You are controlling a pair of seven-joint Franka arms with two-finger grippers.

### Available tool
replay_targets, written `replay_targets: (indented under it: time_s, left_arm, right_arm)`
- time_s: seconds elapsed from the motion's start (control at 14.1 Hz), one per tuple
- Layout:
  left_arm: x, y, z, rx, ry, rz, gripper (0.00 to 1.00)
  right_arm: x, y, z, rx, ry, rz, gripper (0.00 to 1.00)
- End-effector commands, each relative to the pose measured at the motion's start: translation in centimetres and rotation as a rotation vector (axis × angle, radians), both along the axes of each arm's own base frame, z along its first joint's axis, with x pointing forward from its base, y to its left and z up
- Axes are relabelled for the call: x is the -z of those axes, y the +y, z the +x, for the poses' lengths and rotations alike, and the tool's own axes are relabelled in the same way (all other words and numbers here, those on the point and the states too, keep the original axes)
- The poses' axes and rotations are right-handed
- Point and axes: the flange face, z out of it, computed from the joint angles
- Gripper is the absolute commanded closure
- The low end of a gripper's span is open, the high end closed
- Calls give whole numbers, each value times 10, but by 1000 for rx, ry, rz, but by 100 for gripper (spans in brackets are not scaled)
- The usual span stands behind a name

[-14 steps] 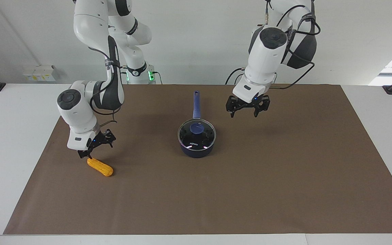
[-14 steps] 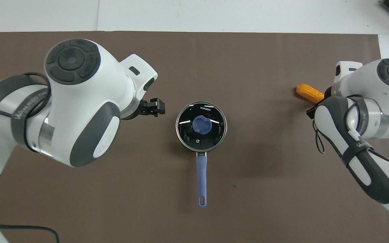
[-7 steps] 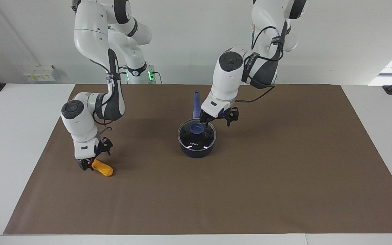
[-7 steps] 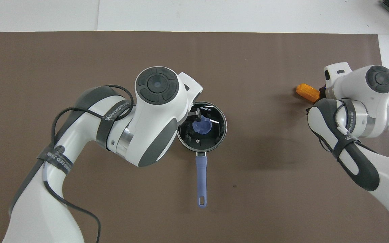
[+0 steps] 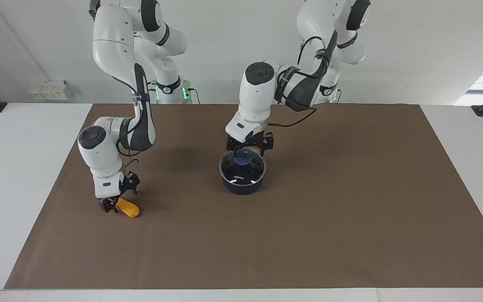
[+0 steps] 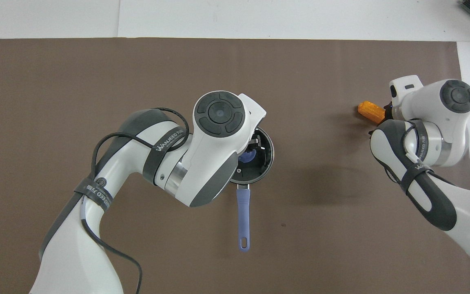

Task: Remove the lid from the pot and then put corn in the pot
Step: 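Grasp the lid knob with the left gripper while the right gripper grasps the corn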

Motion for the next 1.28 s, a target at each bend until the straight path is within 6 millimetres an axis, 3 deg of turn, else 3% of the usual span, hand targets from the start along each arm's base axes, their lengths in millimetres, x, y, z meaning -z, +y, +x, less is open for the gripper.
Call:
replay_targets:
  time_s: [0.0,0.07,0.28,0.71,0.78,0.92,0.99,1.21]
  left_arm:
    - [31,-21,2,-8,-8,38,0]
    - [32,-21,3,-8,-11,35,0]
    - [32,-20,3,-9,-6,43,0]
    - [25,-17,7,-15,-13,44,3]
    - [25,-18,6,-14,-11,44,22]
    - [24,-15,7,-6,-28,60,95]
    - [22,-15,7,-3,-33,65,100]
    - [14,-11,7,-6,-29,74,100]
  right_arm:
    - [-2,-5,4,-2,-14,27,90]
    - [-3,-5,5,27,-7,54,100]
    - [-15,-13,7,149,-8,146,100]
    - [-101,1,-5,472,-21,193,100]
    - [-116,2,-11,487,-5,195,100]
    - [-138,1,-21,503,9,188,100]
    - [-146,0,-25,520,16,184,100]
    - [-172,3,-33,584,27,191,100]
